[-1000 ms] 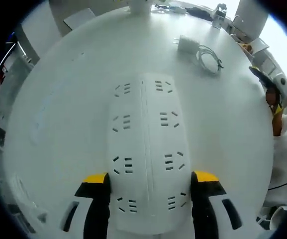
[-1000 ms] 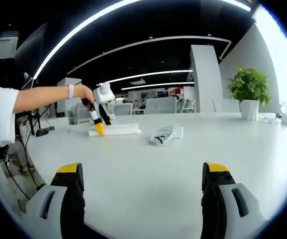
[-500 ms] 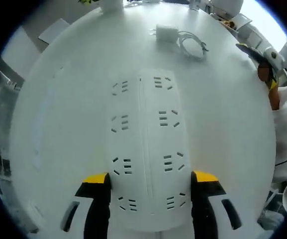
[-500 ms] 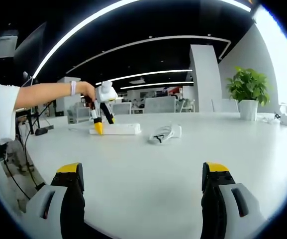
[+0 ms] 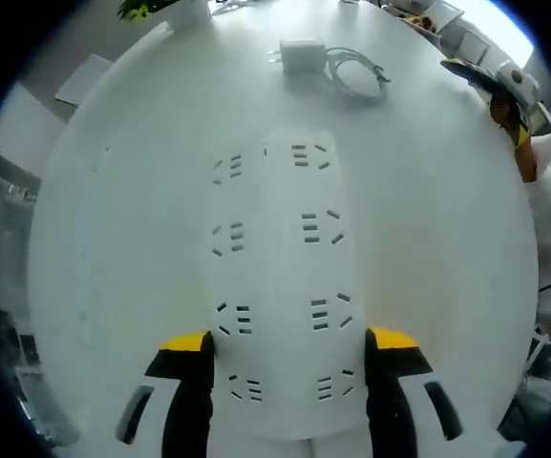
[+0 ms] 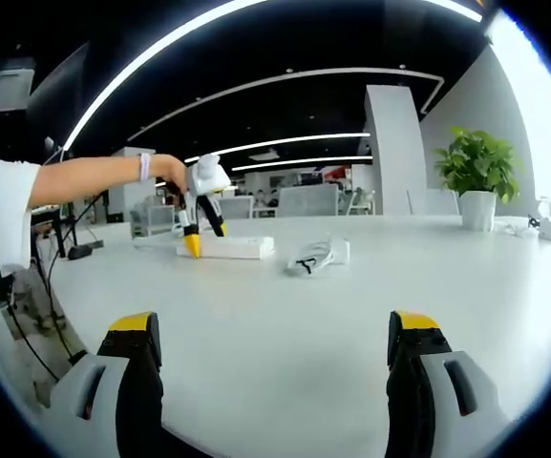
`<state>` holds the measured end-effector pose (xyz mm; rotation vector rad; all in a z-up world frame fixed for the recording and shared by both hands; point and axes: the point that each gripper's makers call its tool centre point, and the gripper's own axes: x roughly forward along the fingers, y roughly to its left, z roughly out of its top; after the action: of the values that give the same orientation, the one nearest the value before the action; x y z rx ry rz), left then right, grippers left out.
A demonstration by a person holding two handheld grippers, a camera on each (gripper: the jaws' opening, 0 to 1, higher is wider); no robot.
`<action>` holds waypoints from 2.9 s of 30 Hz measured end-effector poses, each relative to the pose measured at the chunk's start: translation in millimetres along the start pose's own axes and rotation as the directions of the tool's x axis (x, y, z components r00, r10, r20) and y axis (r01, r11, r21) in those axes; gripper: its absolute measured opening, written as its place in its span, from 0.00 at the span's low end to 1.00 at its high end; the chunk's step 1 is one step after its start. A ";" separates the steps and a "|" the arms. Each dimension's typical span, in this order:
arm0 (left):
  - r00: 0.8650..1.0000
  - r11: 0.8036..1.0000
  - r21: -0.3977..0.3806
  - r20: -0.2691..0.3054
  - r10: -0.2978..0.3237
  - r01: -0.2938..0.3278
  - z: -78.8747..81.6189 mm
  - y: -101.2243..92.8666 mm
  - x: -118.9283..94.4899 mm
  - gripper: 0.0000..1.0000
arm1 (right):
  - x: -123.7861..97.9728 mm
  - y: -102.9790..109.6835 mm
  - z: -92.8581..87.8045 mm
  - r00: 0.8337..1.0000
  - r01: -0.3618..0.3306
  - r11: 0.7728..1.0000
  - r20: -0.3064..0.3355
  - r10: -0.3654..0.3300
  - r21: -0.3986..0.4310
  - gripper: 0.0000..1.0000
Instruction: Straighten the power strip on the desk, plug the charger into it
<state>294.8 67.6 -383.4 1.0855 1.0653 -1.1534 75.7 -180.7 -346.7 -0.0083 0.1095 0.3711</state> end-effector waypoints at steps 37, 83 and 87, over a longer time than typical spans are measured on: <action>0.999 0.999 -0.016 -0.024 0.036 -0.037 2.6 23.2 -1.2 0.64 | -6.6 -4.4 -0.7 1.000 0.014 1.000 -0.001 -0.014 -0.005 0.98; 0.959 0.977 -0.109 0.197 0.204 -0.185 26.7 22.3 -32.9 0.99 | -3.5 7.1 0.0 1.000 -0.007 1.000 -0.003 0.007 -0.010 0.98; 0.945 0.970 -0.113 0.226 0.234 -0.213 29.5 27.5 -41.8 0.99 | -1.7 9.9 0.9 1.000 -0.013 1.000 0.000 0.013 -0.011 0.98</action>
<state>319.9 47.0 -335.3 0.9457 0.7755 -1.0155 70.6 -172.0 -345.5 -0.0183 0.1077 0.3849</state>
